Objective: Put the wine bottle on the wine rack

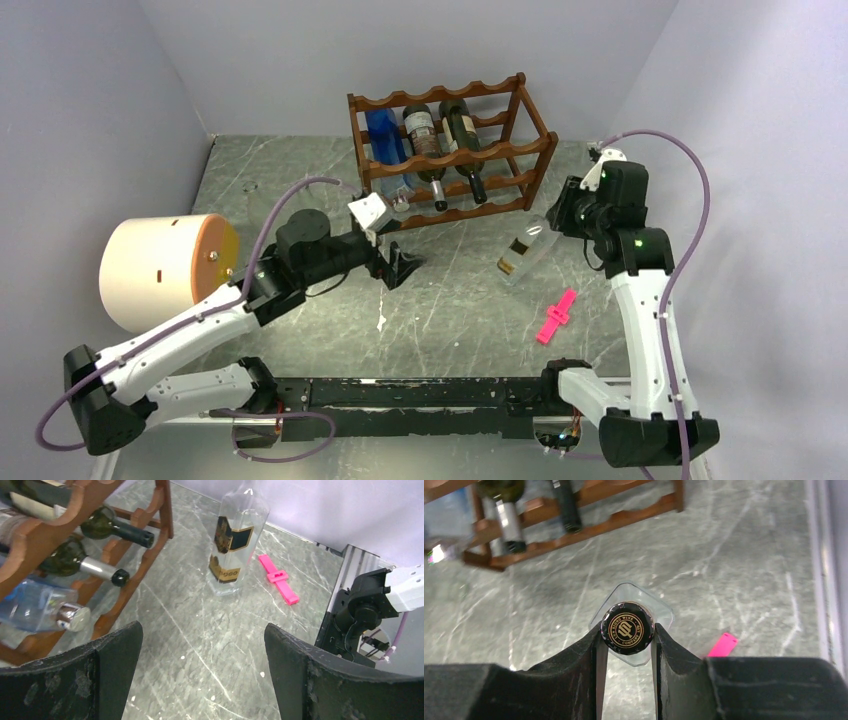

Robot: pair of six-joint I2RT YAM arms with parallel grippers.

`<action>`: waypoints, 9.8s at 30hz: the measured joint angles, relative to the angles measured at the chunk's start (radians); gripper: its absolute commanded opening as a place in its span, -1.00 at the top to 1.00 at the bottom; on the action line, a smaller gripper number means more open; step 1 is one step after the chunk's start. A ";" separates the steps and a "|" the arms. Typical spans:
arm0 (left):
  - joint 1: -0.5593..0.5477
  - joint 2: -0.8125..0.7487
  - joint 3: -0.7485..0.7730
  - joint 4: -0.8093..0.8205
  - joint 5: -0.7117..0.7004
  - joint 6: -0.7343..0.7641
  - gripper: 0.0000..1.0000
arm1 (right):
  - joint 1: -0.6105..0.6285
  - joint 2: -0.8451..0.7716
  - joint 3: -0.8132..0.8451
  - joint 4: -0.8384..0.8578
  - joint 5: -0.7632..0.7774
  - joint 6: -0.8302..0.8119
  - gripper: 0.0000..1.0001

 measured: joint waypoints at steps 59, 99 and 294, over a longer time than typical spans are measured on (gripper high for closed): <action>-0.111 0.508 -0.195 0.688 0.099 -0.119 -0.81 | 0.217 -0.069 -0.140 0.285 -0.677 0.078 1.00; 0.012 0.340 0.176 0.153 0.188 1.061 0.86 | 0.225 -0.025 0.212 -0.008 -0.521 -0.005 -0.40; 0.031 -0.084 -0.027 -0.108 -0.071 -0.175 -0.96 | 0.080 0.921 0.899 -0.112 -0.056 -0.307 0.33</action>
